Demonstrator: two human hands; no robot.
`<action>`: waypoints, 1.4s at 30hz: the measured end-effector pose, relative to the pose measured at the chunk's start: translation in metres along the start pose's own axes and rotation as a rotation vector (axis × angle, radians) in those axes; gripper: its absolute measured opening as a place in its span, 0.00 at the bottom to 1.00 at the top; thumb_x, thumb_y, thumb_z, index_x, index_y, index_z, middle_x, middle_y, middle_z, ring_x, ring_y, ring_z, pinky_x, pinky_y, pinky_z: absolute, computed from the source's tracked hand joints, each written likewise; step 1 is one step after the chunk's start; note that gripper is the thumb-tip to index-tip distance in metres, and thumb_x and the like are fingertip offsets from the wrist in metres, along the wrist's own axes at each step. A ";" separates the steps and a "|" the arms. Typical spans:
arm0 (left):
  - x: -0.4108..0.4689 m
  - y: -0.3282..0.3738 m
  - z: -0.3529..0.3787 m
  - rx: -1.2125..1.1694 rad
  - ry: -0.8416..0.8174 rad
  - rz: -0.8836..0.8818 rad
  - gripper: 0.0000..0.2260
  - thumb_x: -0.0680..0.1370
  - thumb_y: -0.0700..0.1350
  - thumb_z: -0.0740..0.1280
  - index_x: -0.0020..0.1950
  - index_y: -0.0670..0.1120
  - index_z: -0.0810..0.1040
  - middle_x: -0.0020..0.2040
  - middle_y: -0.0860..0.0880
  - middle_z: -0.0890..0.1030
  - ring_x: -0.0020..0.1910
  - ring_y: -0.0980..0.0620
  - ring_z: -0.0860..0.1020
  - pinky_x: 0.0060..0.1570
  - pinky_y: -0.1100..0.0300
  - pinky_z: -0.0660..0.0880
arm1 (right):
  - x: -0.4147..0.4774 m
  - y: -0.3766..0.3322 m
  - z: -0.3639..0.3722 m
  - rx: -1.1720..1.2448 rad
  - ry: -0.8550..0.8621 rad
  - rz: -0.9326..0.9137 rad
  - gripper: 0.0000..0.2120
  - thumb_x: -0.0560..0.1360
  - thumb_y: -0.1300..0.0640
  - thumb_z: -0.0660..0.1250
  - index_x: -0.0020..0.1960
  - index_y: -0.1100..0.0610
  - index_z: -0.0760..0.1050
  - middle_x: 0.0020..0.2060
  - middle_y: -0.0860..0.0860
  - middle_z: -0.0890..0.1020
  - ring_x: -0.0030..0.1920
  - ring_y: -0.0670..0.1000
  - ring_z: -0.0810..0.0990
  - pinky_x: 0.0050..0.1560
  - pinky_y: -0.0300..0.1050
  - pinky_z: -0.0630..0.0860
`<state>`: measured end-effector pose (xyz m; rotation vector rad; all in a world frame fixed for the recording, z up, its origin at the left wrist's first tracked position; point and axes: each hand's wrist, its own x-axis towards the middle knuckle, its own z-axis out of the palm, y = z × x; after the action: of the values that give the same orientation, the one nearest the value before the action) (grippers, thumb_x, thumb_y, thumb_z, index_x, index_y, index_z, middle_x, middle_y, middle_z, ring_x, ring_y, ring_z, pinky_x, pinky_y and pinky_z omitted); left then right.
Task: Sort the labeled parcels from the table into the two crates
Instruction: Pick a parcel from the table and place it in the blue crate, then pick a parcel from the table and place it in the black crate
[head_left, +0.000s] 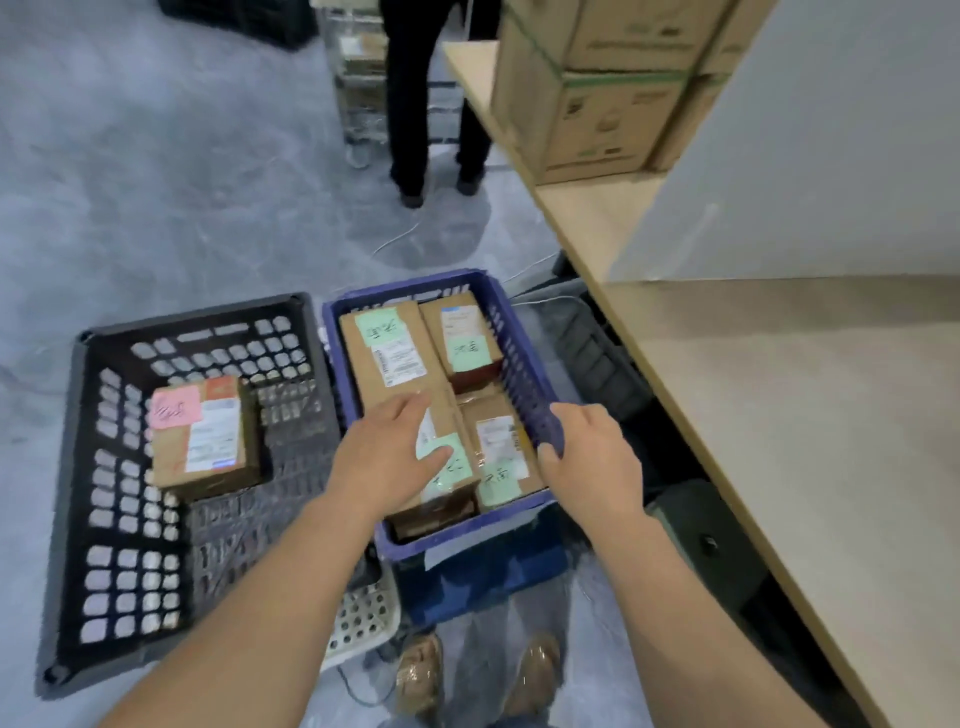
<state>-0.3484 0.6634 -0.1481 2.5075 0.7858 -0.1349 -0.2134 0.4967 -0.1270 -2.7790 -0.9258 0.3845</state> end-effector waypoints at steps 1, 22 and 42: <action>-0.001 0.014 0.000 -0.015 -0.003 0.028 0.32 0.79 0.58 0.61 0.79 0.50 0.53 0.77 0.50 0.59 0.74 0.50 0.59 0.71 0.57 0.58 | -0.011 0.005 -0.010 0.018 0.034 0.022 0.22 0.78 0.50 0.62 0.71 0.51 0.67 0.65 0.51 0.71 0.63 0.53 0.72 0.57 0.47 0.72; -0.160 0.319 0.060 0.023 0.020 0.772 0.32 0.76 0.61 0.63 0.76 0.50 0.60 0.73 0.51 0.66 0.71 0.50 0.63 0.68 0.53 0.61 | -0.334 0.190 -0.128 0.028 0.570 0.593 0.25 0.78 0.52 0.64 0.73 0.54 0.66 0.64 0.54 0.73 0.64 0.55 0.70 0.60 0.47 0.69; -0.408 0.480 0.182 0.042 -0.119 1.237 0.31 0.76 0.61 0.63 0.76 0.53 0.59 0.73 0.53 0.64 0.71 0.51 0.62 0.67 0.56 0.59 | -0.638 0.290 -0.118 0.036 0.732 1.031 0.26 0.79 0.50 0.61 0.75 0.50 0.61 0.68 0.50 0.68 0.69 0.51 0.65 0.67 0.47 0.65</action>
<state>-0.4089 0.0272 0.0003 2.5263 -0.8637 0.1339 -0.5080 -0.1312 0.0285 -2.7476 0.6776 -0.4789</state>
